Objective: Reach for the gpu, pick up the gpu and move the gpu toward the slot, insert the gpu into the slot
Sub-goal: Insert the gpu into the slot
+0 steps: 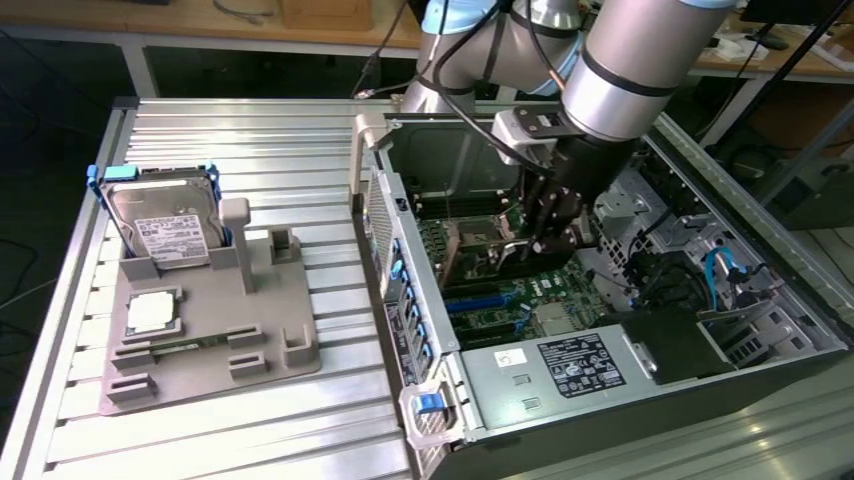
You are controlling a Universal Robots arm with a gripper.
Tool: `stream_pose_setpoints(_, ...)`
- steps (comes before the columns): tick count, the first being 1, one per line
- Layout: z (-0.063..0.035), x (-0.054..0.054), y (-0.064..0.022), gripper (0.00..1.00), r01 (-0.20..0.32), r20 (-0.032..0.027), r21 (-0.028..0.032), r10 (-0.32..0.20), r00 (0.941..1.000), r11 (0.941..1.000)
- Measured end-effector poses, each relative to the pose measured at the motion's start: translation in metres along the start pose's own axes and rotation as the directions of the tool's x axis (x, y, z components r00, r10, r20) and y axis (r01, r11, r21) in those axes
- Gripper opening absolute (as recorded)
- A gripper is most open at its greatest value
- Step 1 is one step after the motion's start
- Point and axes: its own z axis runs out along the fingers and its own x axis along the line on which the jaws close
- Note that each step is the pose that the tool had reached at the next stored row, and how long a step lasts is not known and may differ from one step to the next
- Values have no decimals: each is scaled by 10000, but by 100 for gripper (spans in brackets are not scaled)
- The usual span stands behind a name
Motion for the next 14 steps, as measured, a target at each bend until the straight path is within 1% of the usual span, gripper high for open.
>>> stream_pose_setpoints(6, 7, 12, 58, 27, 0, 18, 5, 0, 10000, 10000)
stream_pose_setpoints(14, 18, 19, 118, 27, 0, 26, 10, 0, 10000, 10000)
